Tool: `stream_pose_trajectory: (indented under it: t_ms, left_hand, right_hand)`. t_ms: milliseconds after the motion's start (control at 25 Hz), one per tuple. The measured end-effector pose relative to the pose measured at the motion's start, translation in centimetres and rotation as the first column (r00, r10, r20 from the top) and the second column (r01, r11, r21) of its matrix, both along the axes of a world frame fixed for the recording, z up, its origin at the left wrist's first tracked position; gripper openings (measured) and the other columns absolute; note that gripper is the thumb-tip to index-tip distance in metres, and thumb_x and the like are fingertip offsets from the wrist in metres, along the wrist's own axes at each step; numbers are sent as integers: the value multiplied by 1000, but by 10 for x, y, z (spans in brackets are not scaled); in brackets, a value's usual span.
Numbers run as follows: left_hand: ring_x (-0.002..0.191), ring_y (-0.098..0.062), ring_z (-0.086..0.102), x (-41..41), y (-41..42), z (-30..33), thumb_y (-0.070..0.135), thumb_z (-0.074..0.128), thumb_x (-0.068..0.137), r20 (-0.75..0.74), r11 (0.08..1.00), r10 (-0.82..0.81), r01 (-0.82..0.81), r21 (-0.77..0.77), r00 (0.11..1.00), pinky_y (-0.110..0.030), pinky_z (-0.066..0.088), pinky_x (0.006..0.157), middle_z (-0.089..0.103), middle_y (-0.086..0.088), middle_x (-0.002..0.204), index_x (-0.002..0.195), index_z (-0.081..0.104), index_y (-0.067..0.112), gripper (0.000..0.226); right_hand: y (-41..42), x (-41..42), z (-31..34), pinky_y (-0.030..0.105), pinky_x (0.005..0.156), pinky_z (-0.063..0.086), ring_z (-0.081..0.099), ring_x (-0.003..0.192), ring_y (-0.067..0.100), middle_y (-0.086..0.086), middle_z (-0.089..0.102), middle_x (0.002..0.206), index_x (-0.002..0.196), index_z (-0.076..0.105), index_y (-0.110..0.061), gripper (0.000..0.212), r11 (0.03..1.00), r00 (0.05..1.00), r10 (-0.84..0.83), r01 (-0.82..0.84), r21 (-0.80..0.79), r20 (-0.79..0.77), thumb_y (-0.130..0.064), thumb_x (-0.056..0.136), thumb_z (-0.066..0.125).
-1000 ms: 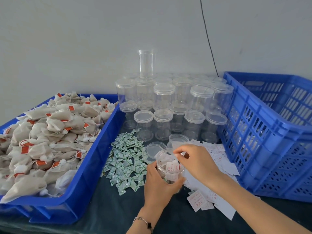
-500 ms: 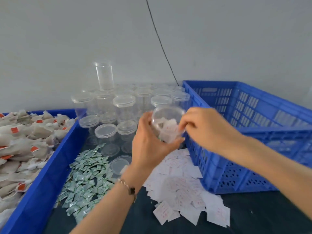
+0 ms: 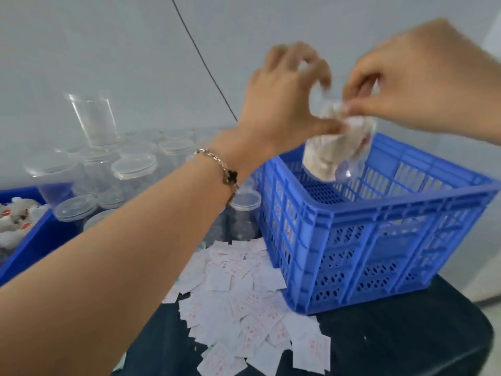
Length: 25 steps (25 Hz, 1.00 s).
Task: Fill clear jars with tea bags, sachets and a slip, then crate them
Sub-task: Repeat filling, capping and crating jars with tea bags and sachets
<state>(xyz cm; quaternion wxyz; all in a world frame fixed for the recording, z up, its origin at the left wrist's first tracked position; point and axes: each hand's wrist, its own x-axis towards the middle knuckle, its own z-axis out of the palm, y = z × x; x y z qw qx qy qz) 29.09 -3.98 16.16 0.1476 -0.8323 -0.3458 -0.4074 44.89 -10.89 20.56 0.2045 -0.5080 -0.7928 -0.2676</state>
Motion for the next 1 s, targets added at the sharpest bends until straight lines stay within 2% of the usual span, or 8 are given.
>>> stream_pose_trajectory:
  t_ms: [160, 240, 320, 480, 680, 760, 920, 1000]
  left_hand:
    - [91, -18, 55, 37, 16, -33, 56, 70, 74, -490, 977, -47, -63, -204, 870, -30, 38, 71, 56, 9, 80, 96, 67, 25, 39]
    - [73, -14, 55, 47, 28, -48, 48, 71, 77, -554, 862, -163, -155, -482, 816, -25, 36, 56, 57, 11, 73, 87, 66, 27, 24]
    - [66, -13, 50, 56, 42, -61, 35, 67, 83, -608, 776, -222, -239, -584, 763, -23, 36, 54, 54, 10, 70, 76, 59, 27, 14]
    - [93, -24, 59, 71, 54, -62, 31, 55, 85, -756, 706, -221, -434, -560, 616, -33, 48, 81, 61, 2, 96, 95, 63, 21, 16]
    - [40, -10, 47, 80, 40, -60, 29, 55, 84, -802, 826, -36, -435, -360, 596, -19, 27, 42, 51, 6, 52, 61, 46, 18, 27]
    - [41, -10, 44, 82, 35, -64, 26, 50, 92, -822, 842, -42, -422, -335, 567, -22, 26, 42, 48, 5, 52, 61, 40, 17, 33]
    - [50, -9, 36, 85, 33, -67, 23, 50, 94, -789, 871, -54, -358, -337, 613, -23, 26, 42, 39, 6, 63, 62, 36, 15, 36]
    - [49, -9, 37, 89, 32, -74, 20, 51, 94, -770, 862, -62, -355, -362, 635, -23, 27, 42, 40, 5, 62, 62, 37, 14, 36]
  right_hand:
    - [32, 17, -48, 28, 56, 40, 60, 63, 24, 2, 67, 64, 65, 68, -19, 27, 924, 982, -93, 146, -354, 162, -43, 77, 62]
    - [50, 20, -72, 26, 54, 42, 57, 55, 9, -9, 64, 57, 66, 69, -22, 19, 787, 976, -97, 195, -585, 195, -38, 75, 65]
    - [71, 22, -91, 17, 45, 37, 46, 41, 4, -15, 53, 42, 57, 65, -22, 19, 692, 968, -93, 230, -685, 231, -24, 76, 63]
    - [96, 16, -106, 12, 41, 32, 36, 41, 5, -10, 44, 40, 51, 57, -25, 29, 479, 970, -130, 241, -844, 203, -11, 77, 53]
    - [109, 16, -136, 9, 52, 33, 36, 60, 10, -9, 40, 66, 70, 44, -18, 25, 448, 958, -96, 286, -847, 272, -12, 94, 39]
    - [113, 23, -146, 7, 63, 35, 43, 71, 5, -13, 44, 79, 88, 50, -21, 18, 431, 966, -87, 256, -865, 242, -10, 96, 39]
    - [119, 20, -146, 7, 49, 35, 35, 60, -3, -9, 43, 79, 73, 39, -24, 34, 286, 951, -114, 308, -907, 287, -3, 99, 33]
    - [118, 23, -146, 6, 61, 40, 55, 82, 8, 0, 57, 99, 90, 53, -15, 23, 252, 918, -55, 393, -884, 393, -13, 102, 33]
